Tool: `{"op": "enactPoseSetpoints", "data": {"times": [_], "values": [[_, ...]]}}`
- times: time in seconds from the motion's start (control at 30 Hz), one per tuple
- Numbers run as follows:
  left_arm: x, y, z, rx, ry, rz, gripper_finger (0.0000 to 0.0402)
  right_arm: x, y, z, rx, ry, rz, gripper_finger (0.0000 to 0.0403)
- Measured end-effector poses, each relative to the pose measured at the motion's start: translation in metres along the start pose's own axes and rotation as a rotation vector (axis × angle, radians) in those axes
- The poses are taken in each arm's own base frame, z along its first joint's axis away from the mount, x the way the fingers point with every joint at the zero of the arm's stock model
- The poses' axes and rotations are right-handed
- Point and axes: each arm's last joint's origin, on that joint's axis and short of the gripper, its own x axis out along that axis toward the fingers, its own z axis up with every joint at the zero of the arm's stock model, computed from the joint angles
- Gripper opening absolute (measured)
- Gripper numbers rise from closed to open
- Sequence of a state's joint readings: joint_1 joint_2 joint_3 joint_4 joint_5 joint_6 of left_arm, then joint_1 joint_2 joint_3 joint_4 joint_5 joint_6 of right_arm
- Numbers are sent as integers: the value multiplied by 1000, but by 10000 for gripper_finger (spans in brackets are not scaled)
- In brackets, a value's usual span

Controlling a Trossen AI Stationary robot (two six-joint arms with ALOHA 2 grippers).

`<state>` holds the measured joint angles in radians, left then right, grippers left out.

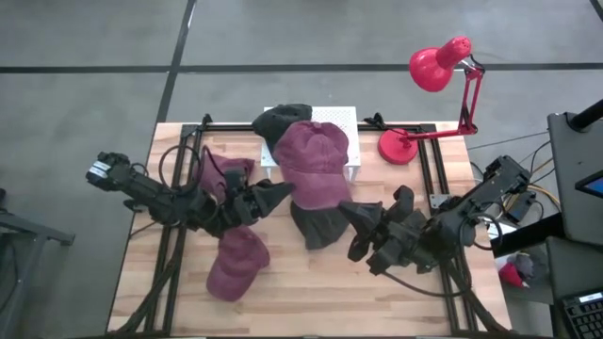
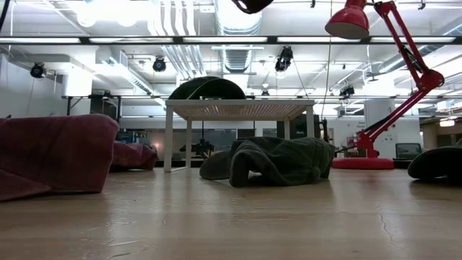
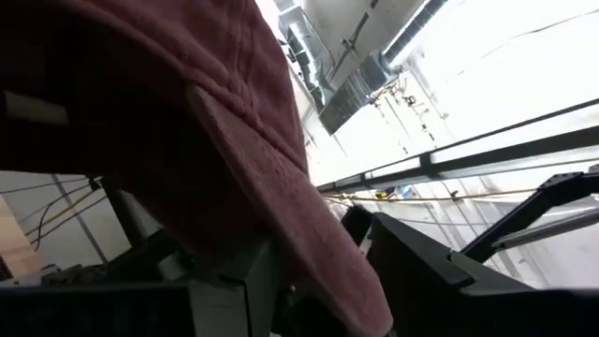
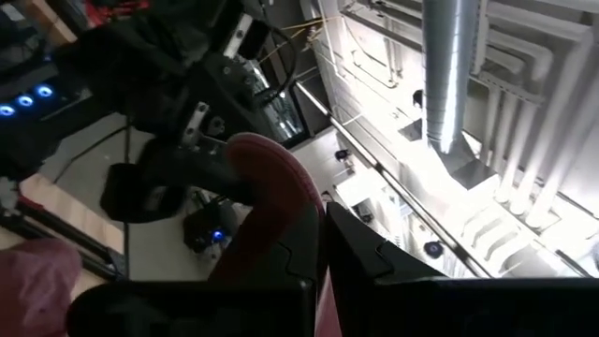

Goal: Pick & Place hat
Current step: Put the middle red cap on the shelf

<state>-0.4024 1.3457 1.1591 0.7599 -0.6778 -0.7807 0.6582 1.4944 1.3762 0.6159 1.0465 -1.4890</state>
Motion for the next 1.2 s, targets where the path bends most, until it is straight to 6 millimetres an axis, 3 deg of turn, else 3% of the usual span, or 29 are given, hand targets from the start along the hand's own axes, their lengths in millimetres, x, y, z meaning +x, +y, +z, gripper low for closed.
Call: {"op": "enactPoseSetpoints", "data": {"times": [0.23, 0.53, 0.7, 0.9, 1.2], "values": [[3, 4, 0, 41, 44, -18, 142, 0, 3, 0, 11, -2, 19, 8], [3, 2, 3, 92, 66, -46, 14, 0, 4, -1, -4, 13, 25, 8], [2, -2, 7, 167, 81, -78, 11, 0, 5, -1, 12, 15, 29, 14], [-2, -6, 14, 278, 128, -124, 6, 0, 6, -1, 43, -1, 34, 50], [-23, -7, 32, 472, 402, -94, 6, 2, 9, -3, 161, 21, 42, 111]]}}
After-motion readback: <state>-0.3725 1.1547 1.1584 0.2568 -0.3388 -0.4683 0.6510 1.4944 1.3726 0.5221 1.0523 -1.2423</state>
